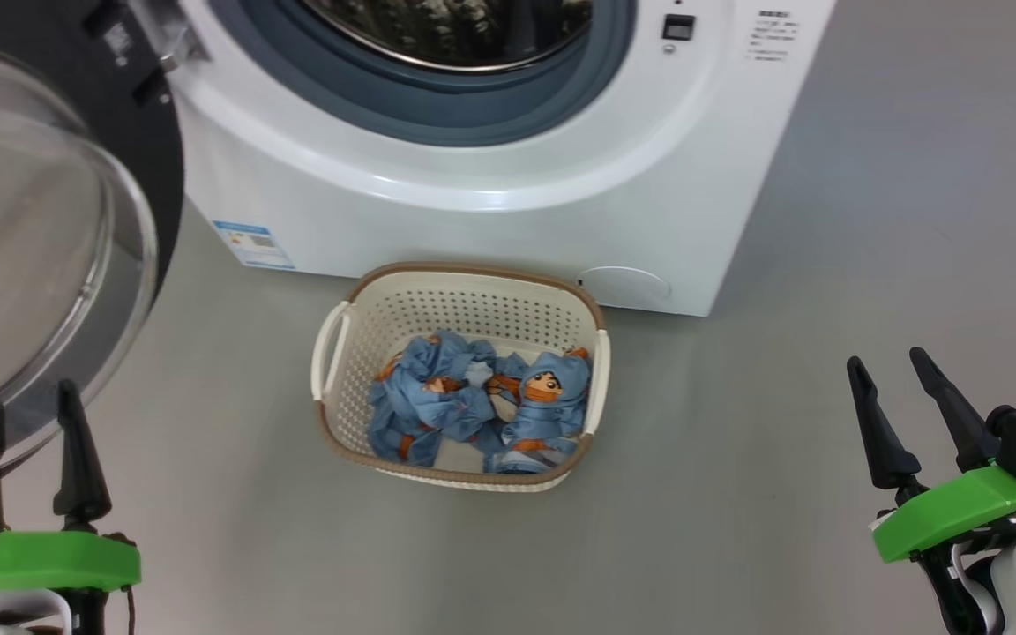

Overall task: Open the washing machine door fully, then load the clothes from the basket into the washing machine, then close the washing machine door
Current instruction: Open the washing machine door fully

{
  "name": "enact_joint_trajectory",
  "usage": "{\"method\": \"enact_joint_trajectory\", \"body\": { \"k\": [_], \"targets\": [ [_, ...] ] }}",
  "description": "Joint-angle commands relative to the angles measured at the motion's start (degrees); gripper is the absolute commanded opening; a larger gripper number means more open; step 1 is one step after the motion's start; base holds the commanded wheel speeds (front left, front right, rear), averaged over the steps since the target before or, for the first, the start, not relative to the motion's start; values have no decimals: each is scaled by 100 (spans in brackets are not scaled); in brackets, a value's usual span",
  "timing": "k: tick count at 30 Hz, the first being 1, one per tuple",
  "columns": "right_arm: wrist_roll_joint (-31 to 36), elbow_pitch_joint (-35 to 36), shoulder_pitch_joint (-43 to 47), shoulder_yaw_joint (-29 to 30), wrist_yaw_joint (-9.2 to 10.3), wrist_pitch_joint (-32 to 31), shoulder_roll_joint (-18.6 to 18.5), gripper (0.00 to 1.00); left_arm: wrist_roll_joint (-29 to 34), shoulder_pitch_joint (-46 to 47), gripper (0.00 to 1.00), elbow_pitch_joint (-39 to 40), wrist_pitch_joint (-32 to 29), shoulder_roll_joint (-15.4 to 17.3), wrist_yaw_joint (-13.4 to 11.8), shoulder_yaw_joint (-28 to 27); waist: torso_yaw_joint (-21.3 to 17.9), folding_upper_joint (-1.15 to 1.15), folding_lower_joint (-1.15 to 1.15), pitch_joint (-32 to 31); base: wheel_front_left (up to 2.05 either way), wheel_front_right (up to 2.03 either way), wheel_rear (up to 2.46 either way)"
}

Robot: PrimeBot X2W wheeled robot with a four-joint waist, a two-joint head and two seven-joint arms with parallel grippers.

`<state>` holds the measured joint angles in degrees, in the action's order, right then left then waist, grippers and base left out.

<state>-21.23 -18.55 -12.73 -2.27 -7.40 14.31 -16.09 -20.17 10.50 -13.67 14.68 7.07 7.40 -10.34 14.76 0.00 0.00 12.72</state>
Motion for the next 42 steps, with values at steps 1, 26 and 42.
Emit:
{"method": "enact_joint_trajectory", "body": {
  "k": [1, 26, 42],
  "targets": [
    [35, 152, 15, -65, -9, 69, -8, 100, -59, 12, 100, 187, 32, 244, 9, -126, -234, 0, 0, 20, 0, 0, 0],
    [59, 263, 98, 92, -9, 69, 240, 100, -353, 19, 100, 368, 32, 687, 9, 572, -1475, 0, 0, 70, 0, 0, 0],
    [59, 264, 203, 113, -9, 69, 256, 100, -415, -32, 100, 228, 32, 710, 9, 650, -1578, 0, 0, -48, 0, 0, 0]
  ]
}}
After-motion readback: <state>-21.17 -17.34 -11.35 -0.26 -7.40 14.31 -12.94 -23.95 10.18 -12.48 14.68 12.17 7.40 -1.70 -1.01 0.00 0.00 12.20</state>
